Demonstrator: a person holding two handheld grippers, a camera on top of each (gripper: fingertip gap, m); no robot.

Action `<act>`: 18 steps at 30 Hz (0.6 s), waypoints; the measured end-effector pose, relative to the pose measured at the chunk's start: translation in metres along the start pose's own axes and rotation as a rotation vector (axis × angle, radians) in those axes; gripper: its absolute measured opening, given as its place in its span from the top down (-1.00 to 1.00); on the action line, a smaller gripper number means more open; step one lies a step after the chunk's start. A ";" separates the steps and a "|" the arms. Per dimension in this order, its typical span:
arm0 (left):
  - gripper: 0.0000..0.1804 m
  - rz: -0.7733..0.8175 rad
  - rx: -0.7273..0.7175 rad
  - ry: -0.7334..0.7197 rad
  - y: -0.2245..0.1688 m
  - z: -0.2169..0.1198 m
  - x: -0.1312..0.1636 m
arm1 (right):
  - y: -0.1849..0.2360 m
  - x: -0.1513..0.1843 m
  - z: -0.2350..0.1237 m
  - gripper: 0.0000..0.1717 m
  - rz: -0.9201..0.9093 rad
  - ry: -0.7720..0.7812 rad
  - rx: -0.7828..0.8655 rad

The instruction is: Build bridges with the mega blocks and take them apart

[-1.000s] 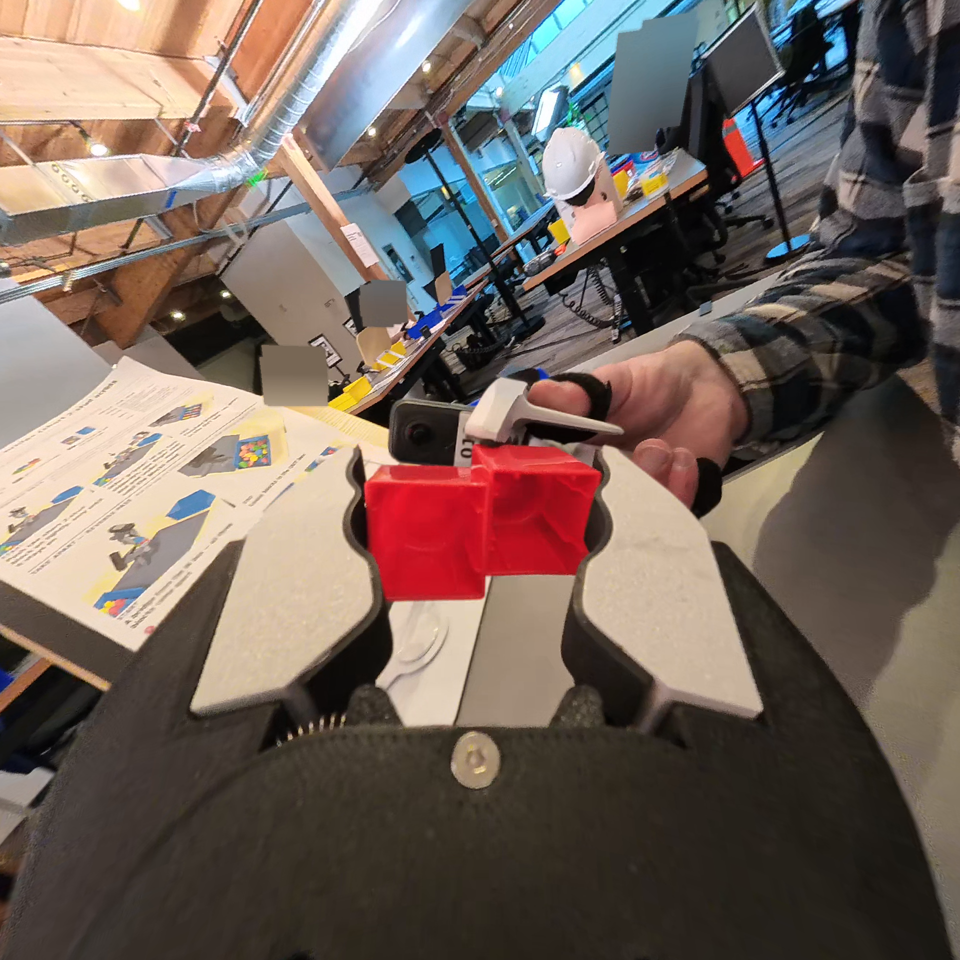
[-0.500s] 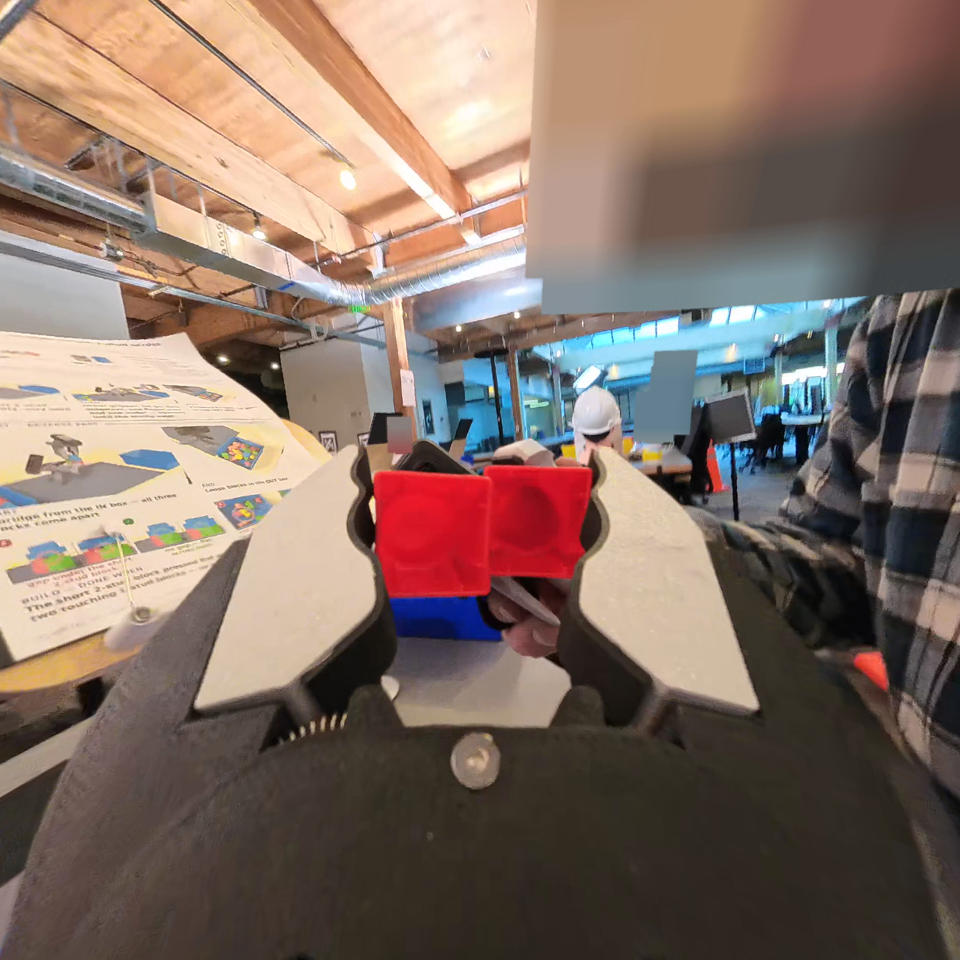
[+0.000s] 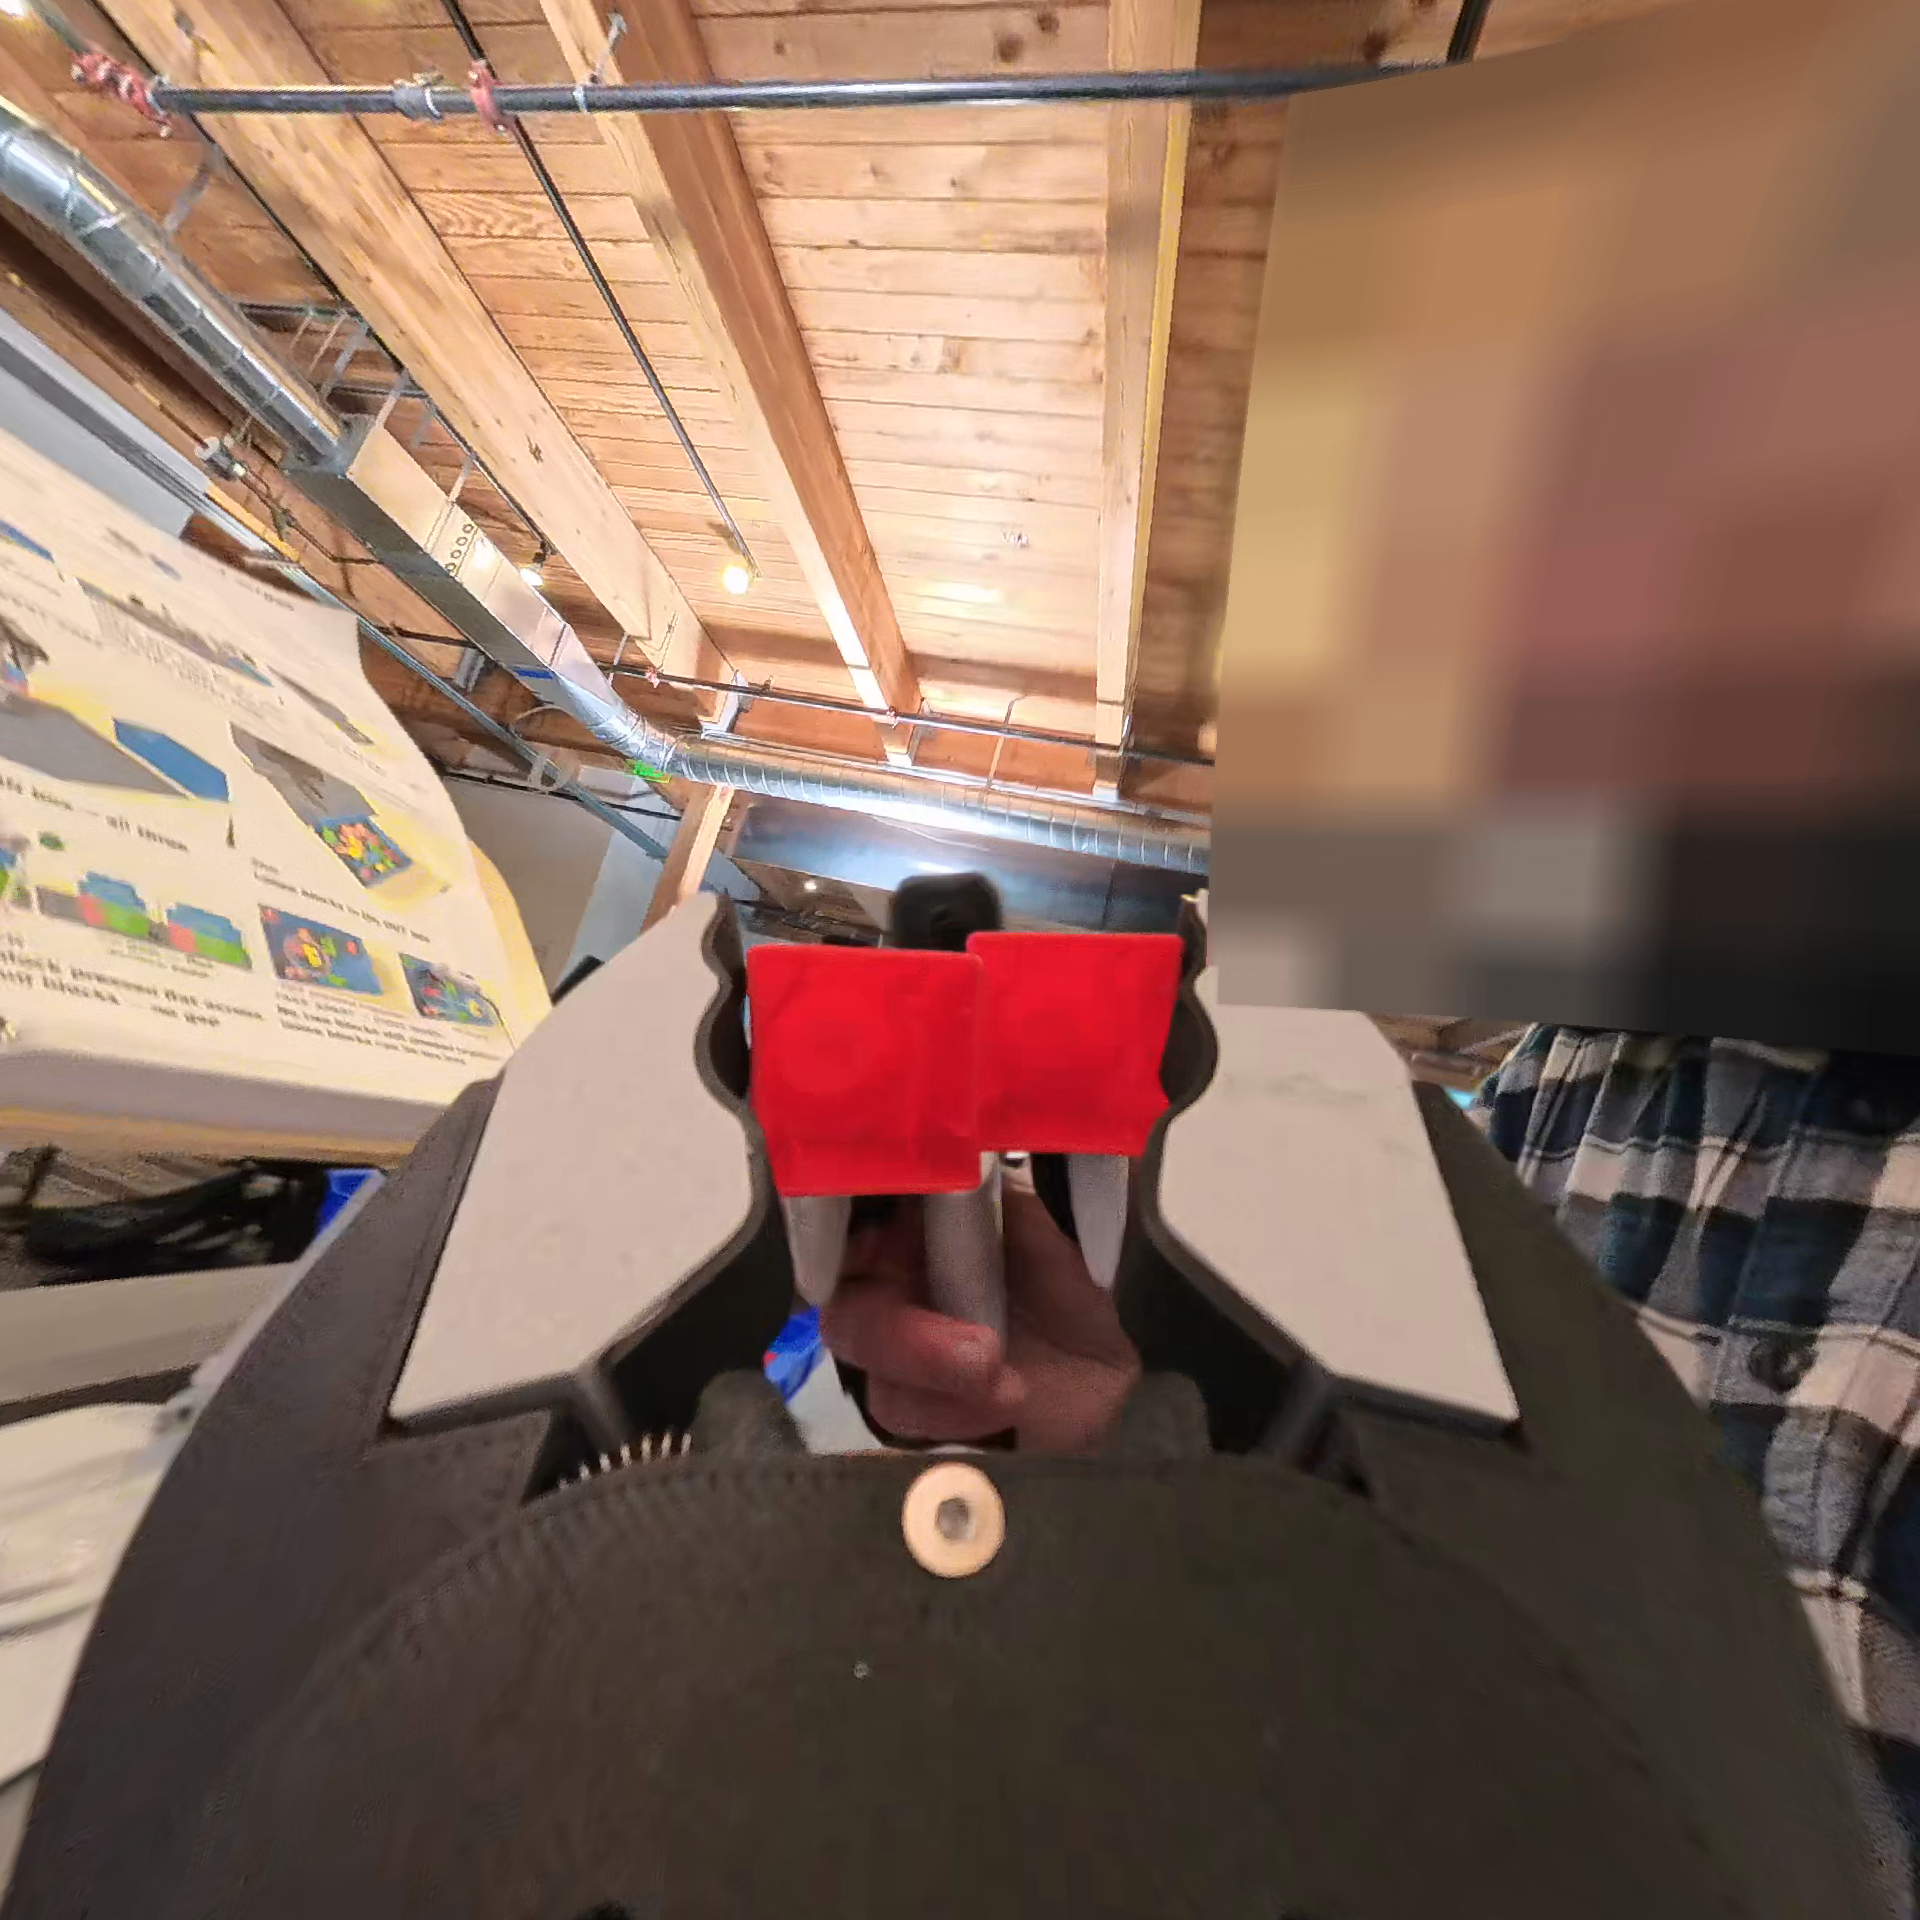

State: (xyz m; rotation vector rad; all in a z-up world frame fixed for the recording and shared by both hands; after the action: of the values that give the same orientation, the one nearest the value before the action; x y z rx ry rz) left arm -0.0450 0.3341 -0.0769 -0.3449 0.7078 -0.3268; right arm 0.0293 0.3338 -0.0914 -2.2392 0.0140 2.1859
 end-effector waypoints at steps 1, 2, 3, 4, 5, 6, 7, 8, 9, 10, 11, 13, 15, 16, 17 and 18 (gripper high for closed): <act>0.14 -0.032 0.001 -0.010 0.002 -0.001 0.003 | 0.002 0.000 -0.003 0.18 -0.128 0.069 0.039; 0.14 -0.072 0.002 -0.026 0.005 -0.002 0.005 | 0.003 0.001 -0.005 0.23 -0.266 0.135 0.080; 0.14 -0.113 -0.001 -0.046 0.009 -0.003 0.008 | 0.003 0.001 -0.006 0.24 -0.394 0.194 0.126; 0.14 -0.152 -0.004 -0.058 0.014 -0.004 0.012 | 0.005 0.002 -0.007 0.27 -0.507 0.241 0.150; 0.14 -0.191 -0.010 -0.067 0.019 -0.005 0.017 | 0.007 0.003 -0.006 0.27 -0.616 0.286 0.162; 0.14 -0.229 -0.016 -0.075 0.023 -0.006 0.023 | 0.009 0.008 -0.005 0.26 -0.727 0.346 0.174; 0.14 -0.267 -0.015 -0.077 0.027 -0.006 0.028 | 0.010 0.012 -0.002 0.24 -0.830 0.394 0.185; 0.14 -0.301 -0.010 -0.071 0.029 -0.006 0.034 | 0.013 0.016 0.000 0.26 -0.912 0.419 0.174; 0.14 -0.327 -0.005 -0.071 0.030 -0.006 0.039 | 0.015 0.019 0.002 0.31 -0.969 0.442 0.163; 0.14 -0.355 -0.002 -0.075 0.031 -0.006 0.042 | 0.015 0.022 0.002 0.38 -1.003 0.470 0.158; 0.13 -0.384 0.006 -0.073 0.031 -0.006 0.046 | 0.015 0.024 0.003 0.43 -1.024 0.485 0.147; 0.13 -0.428 0.021 -0.077 0.032 -0.006 0.053 | 0.017 0.027 0.004 0.46 -1.038 0.506 0.107; 0.14 -0.477 0.036 -0.094 0.033 -0.008 0.059 | 0.015 0.031 0.005 0.52 -1.054 0.545 0.079; 0.14 -0.500 0.041 -0.106 0.035 -0.009 0.062 | 0.013 0.032 0.004 0.56 -1.069 0.564 0.069; 0.14 -0.526 0.045 -0.119 0.037 -0.010 0.064 | 0.013 0.034 0.003 0.56 -1.074 0.578 0.053; 0.14 -0.556 0.056 -0.135 0.038 -0.011 0.066 | 0.013 0.035 0.003 0.57 -1.062 0.579 0.036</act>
State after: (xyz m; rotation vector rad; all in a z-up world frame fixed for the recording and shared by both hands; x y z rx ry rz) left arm 0.0011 0.3390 -0.1375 -0.5039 0.4585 -0.8407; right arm 0.0265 0.3213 -0.1262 -2.0080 -0.8745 0.9680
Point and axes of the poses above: each gripper's, where its closed fingertips meet, z out along the fingers, x out of its underside, y = z × x across the jaws, the point moved 3 cm from there along -z, back along the fingers, and after that the axes turned 15 degrees about -z, right-handed, at the moved point
